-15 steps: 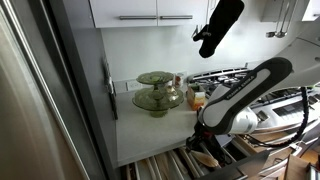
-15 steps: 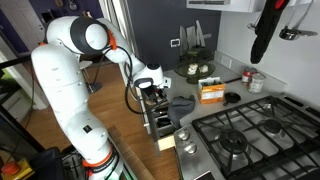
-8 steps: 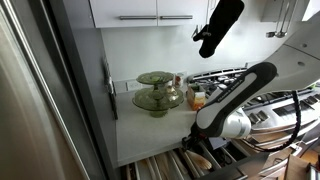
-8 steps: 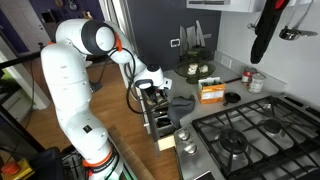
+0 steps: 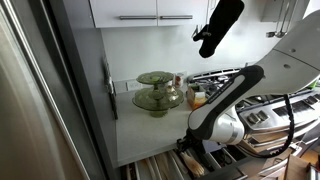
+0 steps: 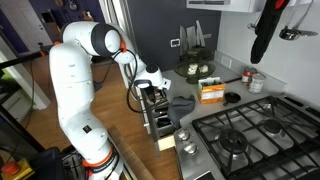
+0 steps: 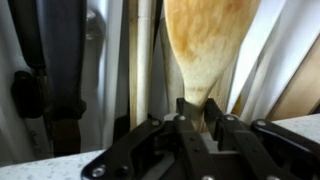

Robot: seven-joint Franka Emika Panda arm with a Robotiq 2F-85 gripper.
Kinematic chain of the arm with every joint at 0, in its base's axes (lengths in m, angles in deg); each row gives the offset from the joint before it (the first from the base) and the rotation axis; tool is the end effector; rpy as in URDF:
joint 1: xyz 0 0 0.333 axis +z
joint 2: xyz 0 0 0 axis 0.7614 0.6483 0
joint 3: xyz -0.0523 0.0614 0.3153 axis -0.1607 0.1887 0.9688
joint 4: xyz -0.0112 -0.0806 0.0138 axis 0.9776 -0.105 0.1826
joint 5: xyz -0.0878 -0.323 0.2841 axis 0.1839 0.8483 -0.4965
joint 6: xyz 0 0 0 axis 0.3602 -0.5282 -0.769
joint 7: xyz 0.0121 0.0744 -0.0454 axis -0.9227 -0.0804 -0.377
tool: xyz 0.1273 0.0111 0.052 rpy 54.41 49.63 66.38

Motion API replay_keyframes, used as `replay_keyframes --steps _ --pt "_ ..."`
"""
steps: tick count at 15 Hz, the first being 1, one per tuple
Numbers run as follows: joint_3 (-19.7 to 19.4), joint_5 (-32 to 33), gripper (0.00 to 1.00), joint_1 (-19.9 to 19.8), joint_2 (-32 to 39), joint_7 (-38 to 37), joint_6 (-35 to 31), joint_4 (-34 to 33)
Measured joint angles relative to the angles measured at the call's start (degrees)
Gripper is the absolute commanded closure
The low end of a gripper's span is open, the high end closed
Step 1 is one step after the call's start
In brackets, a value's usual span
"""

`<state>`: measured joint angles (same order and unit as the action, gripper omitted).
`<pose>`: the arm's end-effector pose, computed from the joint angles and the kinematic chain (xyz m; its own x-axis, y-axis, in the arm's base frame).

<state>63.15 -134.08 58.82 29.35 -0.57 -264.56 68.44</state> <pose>0.5132 0.1677 0.1727 0.9137 -0.2940 0.2806 -0.1847 -0.9154 -0.3576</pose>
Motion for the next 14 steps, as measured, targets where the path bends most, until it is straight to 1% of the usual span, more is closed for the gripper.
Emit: replay_keyframes --steps 1,7,8,11,14 --pt "0.35 -0.64 0.52 -0.08 0.35 0.35 -0.42 -0.26" --pt "1.16 -1.19 0.1 -0.13 1.58 0.59 -2.08 -0.69" --pt "1.16 -1.18 0.01 -0.12 1.53 0.59 -2.18 -0.56" --pt "0.68 -0.9 0.0 -0.15 0.46 0.74 -2.21 0.77" --pt "0.02 -0.03 0.0 -0.14 -2.36 1.09 -2.06 3.59"
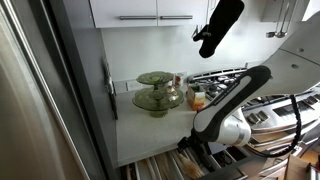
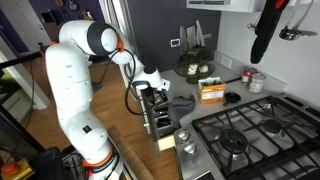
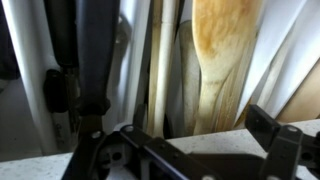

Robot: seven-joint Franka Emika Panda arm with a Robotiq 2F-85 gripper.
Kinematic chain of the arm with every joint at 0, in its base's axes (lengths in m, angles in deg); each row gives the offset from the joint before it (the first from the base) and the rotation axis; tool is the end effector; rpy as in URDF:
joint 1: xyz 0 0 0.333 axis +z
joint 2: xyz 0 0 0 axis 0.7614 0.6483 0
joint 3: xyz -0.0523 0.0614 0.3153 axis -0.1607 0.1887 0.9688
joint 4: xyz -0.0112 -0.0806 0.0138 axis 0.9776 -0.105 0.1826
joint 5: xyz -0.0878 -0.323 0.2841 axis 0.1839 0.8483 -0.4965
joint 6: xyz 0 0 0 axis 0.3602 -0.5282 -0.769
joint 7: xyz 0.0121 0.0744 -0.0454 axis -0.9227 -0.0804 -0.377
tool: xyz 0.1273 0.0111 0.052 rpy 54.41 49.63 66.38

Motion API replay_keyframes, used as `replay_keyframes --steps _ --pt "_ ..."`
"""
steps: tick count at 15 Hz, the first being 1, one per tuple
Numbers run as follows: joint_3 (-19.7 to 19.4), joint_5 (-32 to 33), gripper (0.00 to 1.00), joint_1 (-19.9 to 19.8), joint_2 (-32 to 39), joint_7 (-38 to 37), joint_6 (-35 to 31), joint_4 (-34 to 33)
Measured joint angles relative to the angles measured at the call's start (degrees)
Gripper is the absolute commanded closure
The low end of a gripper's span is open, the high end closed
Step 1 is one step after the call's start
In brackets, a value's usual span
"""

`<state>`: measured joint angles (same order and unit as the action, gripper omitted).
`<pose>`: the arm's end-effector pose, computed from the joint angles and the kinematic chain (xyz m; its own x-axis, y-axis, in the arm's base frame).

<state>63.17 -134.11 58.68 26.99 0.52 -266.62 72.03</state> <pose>0.4962 0.1535 0.1746 0.9101 -0.2780 0.3074 -0.1764 -0.9309 -0.3197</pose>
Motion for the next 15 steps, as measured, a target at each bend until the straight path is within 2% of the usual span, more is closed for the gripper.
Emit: replay_keyframes --steps 1,2,4,8,12,13,15 --pt "-0.22 0.76 0.03 0.01 -1.16 0.03 0.23 1.24" --pt "-0.46 1.7 0.25 0.04 -2.33 0.07 0.99 2.51" --pt "-1.04 4.42 0.3 0.18 -4.39 0.04 3.32 4.96" --pt "-1.42 8.71 0.61 0.18 -6.87 0.03 8.87 7.27" --pt "-1.38 9.91 0.92 0.19 -8.34 0.59 14.62 7.14" --pt "-1.38 10.0 0.98 0.19 -8.62 0.8 15.76 7.08" --pt "-1.4 10.56 1.0 0.18 -8.85 0.94 17.84 6.98"
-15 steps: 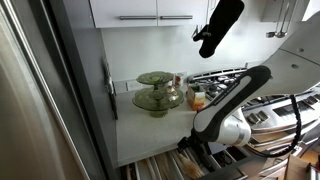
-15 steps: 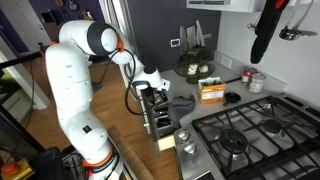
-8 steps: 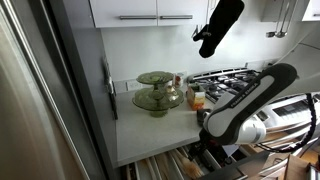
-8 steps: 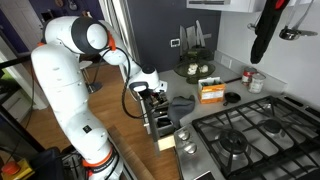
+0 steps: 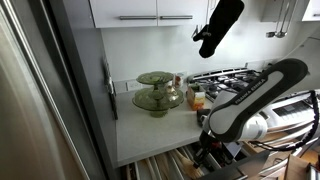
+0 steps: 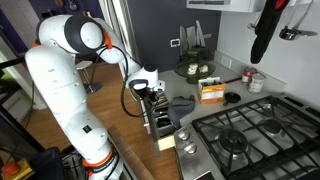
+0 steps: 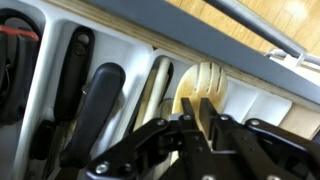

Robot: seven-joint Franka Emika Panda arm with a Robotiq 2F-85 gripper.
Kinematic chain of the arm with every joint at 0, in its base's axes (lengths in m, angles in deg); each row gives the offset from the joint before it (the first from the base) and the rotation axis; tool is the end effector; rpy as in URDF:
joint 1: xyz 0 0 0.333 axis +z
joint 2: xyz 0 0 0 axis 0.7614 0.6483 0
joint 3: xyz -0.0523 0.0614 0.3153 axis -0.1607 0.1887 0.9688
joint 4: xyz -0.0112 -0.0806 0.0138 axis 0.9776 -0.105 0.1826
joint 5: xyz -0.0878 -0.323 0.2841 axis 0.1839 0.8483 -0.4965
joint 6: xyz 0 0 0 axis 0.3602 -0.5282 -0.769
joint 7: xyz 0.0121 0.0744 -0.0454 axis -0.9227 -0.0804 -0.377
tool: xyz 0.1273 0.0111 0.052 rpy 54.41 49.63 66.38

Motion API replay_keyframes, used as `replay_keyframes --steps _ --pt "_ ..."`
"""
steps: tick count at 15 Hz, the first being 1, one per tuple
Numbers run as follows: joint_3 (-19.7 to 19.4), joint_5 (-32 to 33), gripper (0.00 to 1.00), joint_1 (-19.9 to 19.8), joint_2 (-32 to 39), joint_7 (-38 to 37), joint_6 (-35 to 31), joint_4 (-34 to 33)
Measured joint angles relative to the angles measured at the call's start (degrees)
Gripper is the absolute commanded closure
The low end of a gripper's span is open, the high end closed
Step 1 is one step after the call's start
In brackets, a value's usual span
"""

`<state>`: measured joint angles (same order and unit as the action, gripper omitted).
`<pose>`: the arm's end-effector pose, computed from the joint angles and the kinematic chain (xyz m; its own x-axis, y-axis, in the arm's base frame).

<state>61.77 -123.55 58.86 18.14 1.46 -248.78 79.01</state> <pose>0.4464 0.1642 0.1812 0.9897 -0.0129 0.1425 0.0358 -0.9418 -0.3342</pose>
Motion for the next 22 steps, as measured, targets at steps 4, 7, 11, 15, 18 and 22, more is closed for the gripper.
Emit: replay_keyframes --steps 4,7,11,15,18,22 --pt "-0.01 0.91 1.0 -0.01 0.06 0.18 2.73 -0.05" --pt "-0.01 0.9 1.0 0.02 0.21 0.91 3.56 -0.36" --pt "0.08 -0.03 1.0 0.03 0.55 2.41 3.56 -1.73" --pt "0.07 -0.46 1.0 0.0 1.39 3.64 3.56 -2.53" --pt "-0.3 0.44 1.0 -0.16 1.83 3.76 3.7 -2.39" --pt "-1.02 2.08 1.0 -0.48 1.93 3.76 4.72 -2.27"
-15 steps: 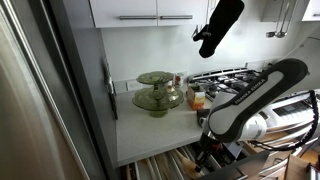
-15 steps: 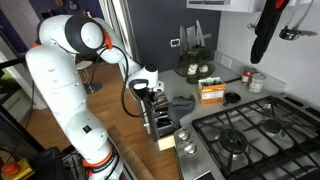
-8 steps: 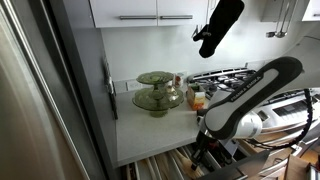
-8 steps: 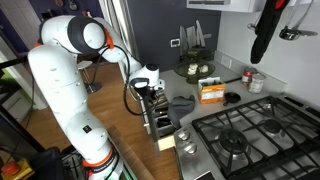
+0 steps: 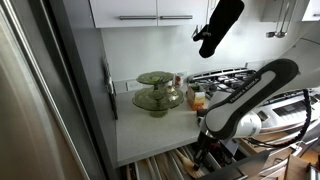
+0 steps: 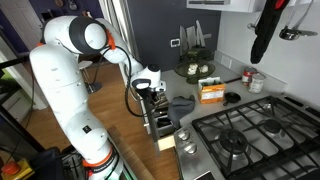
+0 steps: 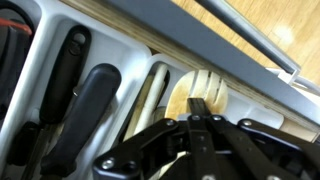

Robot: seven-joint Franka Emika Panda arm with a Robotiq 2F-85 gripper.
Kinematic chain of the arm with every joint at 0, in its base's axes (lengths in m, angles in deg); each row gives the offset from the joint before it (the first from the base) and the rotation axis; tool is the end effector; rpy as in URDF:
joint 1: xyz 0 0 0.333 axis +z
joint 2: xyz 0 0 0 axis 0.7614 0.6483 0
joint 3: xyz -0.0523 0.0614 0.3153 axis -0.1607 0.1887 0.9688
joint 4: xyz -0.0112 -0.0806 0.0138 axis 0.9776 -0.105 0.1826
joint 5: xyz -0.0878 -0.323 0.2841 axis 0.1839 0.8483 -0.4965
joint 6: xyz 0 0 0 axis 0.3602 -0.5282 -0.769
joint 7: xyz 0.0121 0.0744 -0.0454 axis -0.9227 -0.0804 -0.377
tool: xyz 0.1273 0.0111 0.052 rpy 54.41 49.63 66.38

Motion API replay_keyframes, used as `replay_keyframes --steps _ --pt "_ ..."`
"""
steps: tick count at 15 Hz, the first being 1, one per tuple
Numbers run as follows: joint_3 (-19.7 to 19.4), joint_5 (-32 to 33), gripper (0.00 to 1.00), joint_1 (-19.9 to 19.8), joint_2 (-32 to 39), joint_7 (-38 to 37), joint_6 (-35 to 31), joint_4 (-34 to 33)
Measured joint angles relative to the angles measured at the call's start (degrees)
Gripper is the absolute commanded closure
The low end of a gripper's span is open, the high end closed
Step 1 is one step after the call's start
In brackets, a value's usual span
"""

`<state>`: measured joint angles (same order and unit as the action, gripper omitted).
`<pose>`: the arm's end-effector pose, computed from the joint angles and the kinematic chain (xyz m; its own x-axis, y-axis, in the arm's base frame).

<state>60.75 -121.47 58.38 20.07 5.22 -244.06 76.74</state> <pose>0.4536 0.1661 0.1739 0.9911 0.0805 0.1056 0.1129 -0.9295 -0.3510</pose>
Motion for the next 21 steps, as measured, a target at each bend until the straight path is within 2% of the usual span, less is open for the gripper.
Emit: replay_keyframes --steps 6,14,15,16,18,21 --pt "0.13 -0.56 1.0 -0.01 0.89 0.61 0.01 -1.0" --pt "1.23 -5.23 1.0 -0.02 5.88 4.72 -0.09 -5.17" --pt "1.25 -5.42 0.91 -0.05 6.3 5.0 -0.16 -5.53" --pt "1.27 -5.51 0.72 -0.14 6.44 5.16 -0.2 -5.74" --pt "1.26 -5.52 0.6 -0.5 6.01 5.24 -0.53 -5.81" --pt "1.06 -5.49 0.36 -0.85 3.54 5.65 -0.56 -4.86"
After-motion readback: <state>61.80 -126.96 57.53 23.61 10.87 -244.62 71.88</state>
